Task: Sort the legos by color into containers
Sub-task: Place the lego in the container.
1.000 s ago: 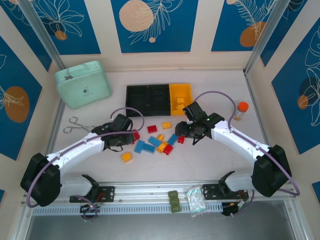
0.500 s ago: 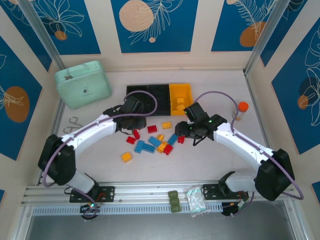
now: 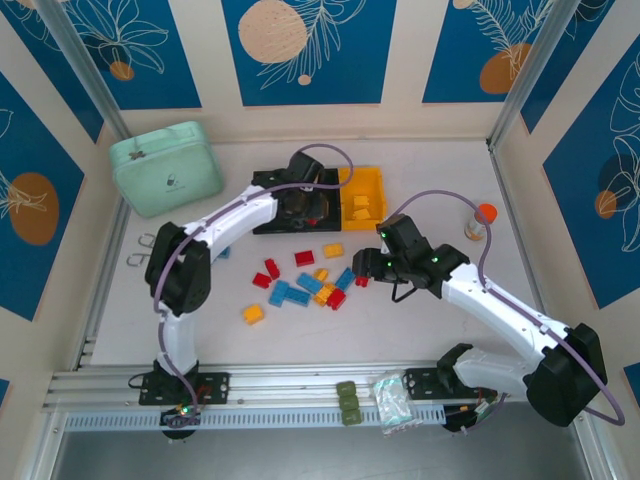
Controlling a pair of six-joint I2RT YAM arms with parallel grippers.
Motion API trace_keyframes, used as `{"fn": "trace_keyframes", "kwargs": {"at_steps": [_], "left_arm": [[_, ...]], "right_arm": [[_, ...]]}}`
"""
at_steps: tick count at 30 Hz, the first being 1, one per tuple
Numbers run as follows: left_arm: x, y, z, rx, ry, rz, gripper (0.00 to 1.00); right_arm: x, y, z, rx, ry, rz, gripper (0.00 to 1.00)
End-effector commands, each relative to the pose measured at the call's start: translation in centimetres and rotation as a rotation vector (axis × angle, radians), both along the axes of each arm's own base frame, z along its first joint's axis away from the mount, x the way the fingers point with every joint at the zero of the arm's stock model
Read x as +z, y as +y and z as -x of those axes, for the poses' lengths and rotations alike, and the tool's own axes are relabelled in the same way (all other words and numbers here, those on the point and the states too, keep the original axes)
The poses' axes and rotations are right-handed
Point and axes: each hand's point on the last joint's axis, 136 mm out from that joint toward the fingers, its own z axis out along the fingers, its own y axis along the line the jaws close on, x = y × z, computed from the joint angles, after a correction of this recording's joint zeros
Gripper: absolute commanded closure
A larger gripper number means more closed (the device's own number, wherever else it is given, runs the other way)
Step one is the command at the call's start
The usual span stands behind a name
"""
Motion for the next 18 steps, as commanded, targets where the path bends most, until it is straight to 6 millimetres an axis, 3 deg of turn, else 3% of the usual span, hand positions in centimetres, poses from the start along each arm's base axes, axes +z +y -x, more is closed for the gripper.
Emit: {"fn": "trace_keyframes", "kwargs": {"at_steps": [1, 7, 18], "left_arm": [[-0.7, -0.5, -0.7, -0.042, 0.028, -0.054, 0.71], [-2.4, -1.1, -3.0, -0.035, 0.048, -0.095, 0.71], [-4.2, -0.2, -5.8, 0.004, 0.023, -0.192, 0.70]], "right_arm": [[0.1, 0.0, 0.2, -0.010, -0.005, -0.015, 0.43], [0.0, -0.2, 0.2, -0.015, -0.003, -0.007, 0.43], [0.3, -0.4, 0.0, -0.021, -0.012, 0.005, 0.43]]}}
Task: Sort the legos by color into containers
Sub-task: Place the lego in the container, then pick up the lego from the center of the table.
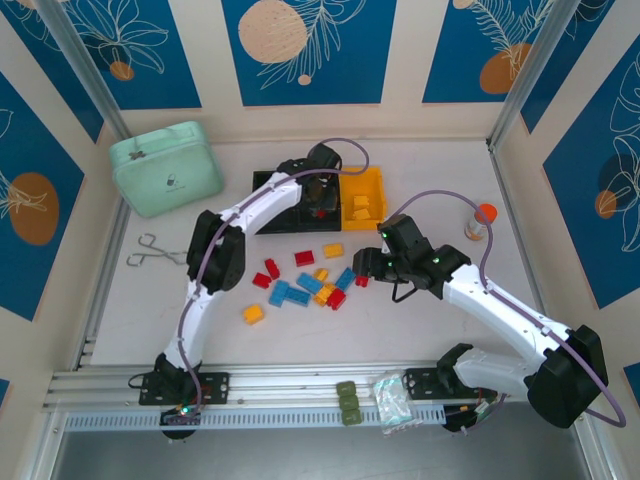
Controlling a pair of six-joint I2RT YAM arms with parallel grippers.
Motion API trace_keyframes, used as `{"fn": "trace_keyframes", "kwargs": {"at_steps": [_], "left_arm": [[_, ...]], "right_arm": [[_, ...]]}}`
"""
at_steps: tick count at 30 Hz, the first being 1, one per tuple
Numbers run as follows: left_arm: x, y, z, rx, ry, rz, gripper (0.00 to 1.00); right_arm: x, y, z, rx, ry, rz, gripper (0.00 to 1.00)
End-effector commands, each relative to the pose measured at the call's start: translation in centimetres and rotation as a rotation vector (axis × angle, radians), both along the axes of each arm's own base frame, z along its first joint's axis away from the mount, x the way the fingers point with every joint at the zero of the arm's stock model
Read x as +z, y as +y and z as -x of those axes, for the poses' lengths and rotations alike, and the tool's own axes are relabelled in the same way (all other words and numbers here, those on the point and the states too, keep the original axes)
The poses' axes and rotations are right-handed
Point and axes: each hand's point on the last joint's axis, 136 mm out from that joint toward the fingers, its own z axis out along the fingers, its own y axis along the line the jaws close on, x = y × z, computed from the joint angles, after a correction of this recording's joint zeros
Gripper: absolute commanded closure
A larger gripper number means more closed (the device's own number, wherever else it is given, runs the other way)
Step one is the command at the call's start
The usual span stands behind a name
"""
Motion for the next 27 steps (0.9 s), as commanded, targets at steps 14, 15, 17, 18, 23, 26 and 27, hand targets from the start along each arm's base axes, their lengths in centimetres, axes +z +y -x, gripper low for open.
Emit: {"fn": "trace_keyframes", "kwargs": {"at_steps": [14, 15, 17, 18, 23, 26, 27], "left_arm": [[0.3, 1.2, -1.2, 0.011, -0.022, -0.074, 0.45], [0.5, 1.3, -1.1, 0.009, -0.025, -0.075, 0.45], [1.1, 1.3, -1.2, 0.010, -0.035, -0.069, 0.42], [1.3, 1.3, -1.2, 0.008, -0.037, -0.067, 0.42], [2.8, 1.0, -0.8, 0.000, -0.051, -0.041, 0.43], [4.3, 0.4, -0.2, -0.020, -0.067, -0.019, 0.43], [4.9, 0.2, 0.1, -0.027, -0.071, -0.007, 0.43]], "right_arm": [[0.0, -0.7, 0.2, -0.022, -0.006, 0.008, 0.43], [0.0, -0.7, 0.2, -0.022, -0.005, 0.008, 0.43], [0.0, -0.7, 0.2, -0.022, -0.005, 0.007, 0.43], [-0.1, -0.7, 0.2, -0.022, -0.004, 0.007, 0.43], [0.0, -0.7, 0.2, -0.024, -0.006, 0.005, 0.43], [0.1, -0.8, 0.2, -0.026, -0.012, 0.008, 0.43], [0.2, -0.8, 0.2, -0.025, -0.013, 0.008, 0.43]]}}
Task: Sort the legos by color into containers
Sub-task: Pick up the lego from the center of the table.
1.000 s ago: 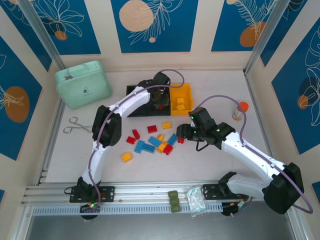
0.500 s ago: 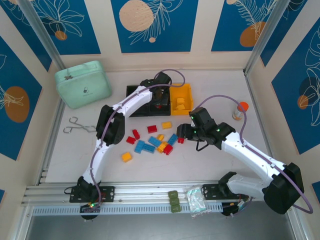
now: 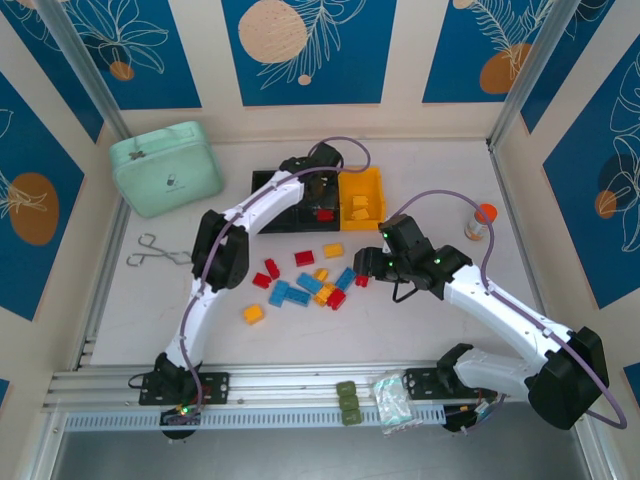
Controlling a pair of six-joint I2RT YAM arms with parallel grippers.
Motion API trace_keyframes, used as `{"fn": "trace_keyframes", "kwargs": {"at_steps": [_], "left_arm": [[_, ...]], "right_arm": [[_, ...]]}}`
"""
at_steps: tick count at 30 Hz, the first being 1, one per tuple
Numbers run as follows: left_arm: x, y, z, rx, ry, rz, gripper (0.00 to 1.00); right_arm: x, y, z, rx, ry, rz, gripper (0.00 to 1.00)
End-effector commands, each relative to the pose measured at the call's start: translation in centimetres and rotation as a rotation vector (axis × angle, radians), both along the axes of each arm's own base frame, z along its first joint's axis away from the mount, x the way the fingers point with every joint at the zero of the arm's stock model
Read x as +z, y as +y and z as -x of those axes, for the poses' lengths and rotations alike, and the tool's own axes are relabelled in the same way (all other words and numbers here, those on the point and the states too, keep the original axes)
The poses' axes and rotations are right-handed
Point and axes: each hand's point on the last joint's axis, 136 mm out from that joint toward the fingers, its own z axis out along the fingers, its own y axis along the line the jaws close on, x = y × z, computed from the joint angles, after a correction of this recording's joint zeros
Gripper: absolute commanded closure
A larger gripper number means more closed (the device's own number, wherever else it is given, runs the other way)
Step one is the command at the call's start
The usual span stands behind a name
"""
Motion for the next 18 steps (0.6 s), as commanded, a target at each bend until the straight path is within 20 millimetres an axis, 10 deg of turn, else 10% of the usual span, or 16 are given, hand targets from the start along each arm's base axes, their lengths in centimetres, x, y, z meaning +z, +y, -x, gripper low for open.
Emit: {"fn": "trace_keyframes", "kwargs": {"at_steps": [1, 10, 18], "left_arm": [[5.4, -0.4, 1.1, -0.038, -0.062, 0.054, 0.43], [8.8, 0.4, 6.6, -0.109, -0.089, 0.170, 0.42], [7.3, 4.4, 13.6, -0.111, -0.057, 0.236, 0.41]], "right_arm": [[-0.1, -0.7, 0.3, -0.019, 0.000, 0.012, 0.43], [-0.5, -0.4, 0.5, -0.021, 0.041, 0.011, 0.43], [-2.6, 1.9, 1.0, -0.031, 0.161, 0.001, 0.43]]}}
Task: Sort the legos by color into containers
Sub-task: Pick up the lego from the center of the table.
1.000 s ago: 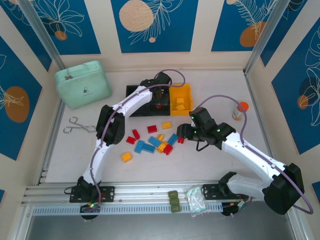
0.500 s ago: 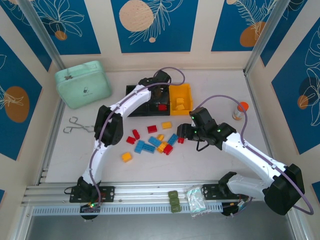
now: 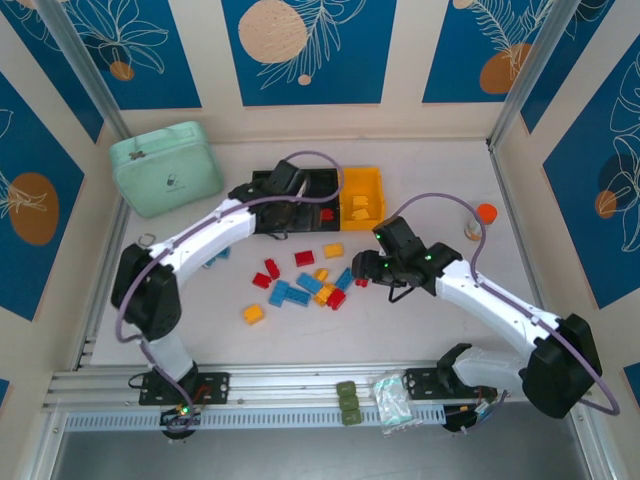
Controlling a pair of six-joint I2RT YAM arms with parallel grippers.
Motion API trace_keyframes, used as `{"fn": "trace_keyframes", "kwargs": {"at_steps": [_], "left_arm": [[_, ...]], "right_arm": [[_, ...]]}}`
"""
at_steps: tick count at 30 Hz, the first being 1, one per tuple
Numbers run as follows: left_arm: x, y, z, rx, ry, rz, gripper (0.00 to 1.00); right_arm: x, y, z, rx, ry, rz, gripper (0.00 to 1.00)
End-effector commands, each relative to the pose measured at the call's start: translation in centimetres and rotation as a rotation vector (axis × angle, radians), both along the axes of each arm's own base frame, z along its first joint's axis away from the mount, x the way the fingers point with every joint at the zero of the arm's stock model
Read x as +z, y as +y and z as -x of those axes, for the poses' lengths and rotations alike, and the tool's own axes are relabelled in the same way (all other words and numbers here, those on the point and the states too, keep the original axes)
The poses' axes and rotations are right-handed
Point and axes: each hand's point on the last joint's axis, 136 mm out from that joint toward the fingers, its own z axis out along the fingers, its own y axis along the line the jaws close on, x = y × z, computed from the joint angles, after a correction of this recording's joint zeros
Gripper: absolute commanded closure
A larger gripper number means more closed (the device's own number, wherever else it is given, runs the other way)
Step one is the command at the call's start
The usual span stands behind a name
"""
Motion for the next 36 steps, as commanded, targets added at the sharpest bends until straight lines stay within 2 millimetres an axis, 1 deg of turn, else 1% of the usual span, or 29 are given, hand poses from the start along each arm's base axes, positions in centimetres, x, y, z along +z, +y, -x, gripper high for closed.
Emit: {"fn": "trace_keyframes", "kwargs": {"at_steps": [1, 4, 7, 10, 13, 16, 21, 28, 31, 35, 36], "left_arm": [[-0.3, 0.7, 2.5, -0.017, 0.005, 0.054, 0.41], [-1.3, 2.5, 5.2, -0.004, 0.029, 0.063, 0.40], [-2.5, 4.5, 7.4, 0.025, 0.050, 0.057, 0.39], [-3.3, 6.2, 9.2, 0.054, 0.066, 0.050, 0.38], [-4.1, 7.3, 10.5, 0.085, 0.078, 0.065, 0.38], [-4.8, 7.9, 11.2, 0.118, 0.089, 0.079, 0.38], [-6.3, 8.2, 12.0, 0.144, 0.126, 0.093, 0.38], [-6.4, 8.7, 12.3, 0.156, 0.124, 0.082, 0.38], [-6.6, 8.9, 12.4, 0.161, 0.125, 0.079, 0.38], [-6.9, 9.0, 12.6, 0.165, 0.132, 0.081, 0.38], [-7.0, 9.0, 12.7, 0.169, 0.136, 0.083, 0.38]], "right_arm": [[-0.3, 1.8, 0.4, -0.009, 0.062, -0.034, 0.43], [-1.6, 3.0, 0.4, -0.023, 0.103, -0.045, 0.43], [-3.2, 3.4, 0.0, -0.056, 0.145, -0.037, 0.42], [-4.5, 3.8, -0.4, -0.073, 0.178, -0.034, 0.41], [-5.3, 3.9, -0.9, -0.103, 0.198, -0.024, 0.41], [-6.1, 4.1, -1.5, -0.129, 0.224, -0.038, 0.40], [-7.4, 4.3, -2.5, -0.184, 0.269, -0.030, 0.39], [-8.7, 4.2, -4.0, -0.236, 0.308, 0.024, 0.40], [-9.1, 4.5, -4.1, -0.229, 0.324, 0.049, 0.45], [-9.6, 4.6, -3.8, -0.219, 0.332, 0.071, 0.59], [-9.6, 4.5, -3.6, -0.217, 0.329, 0.076, 0.61]]}}
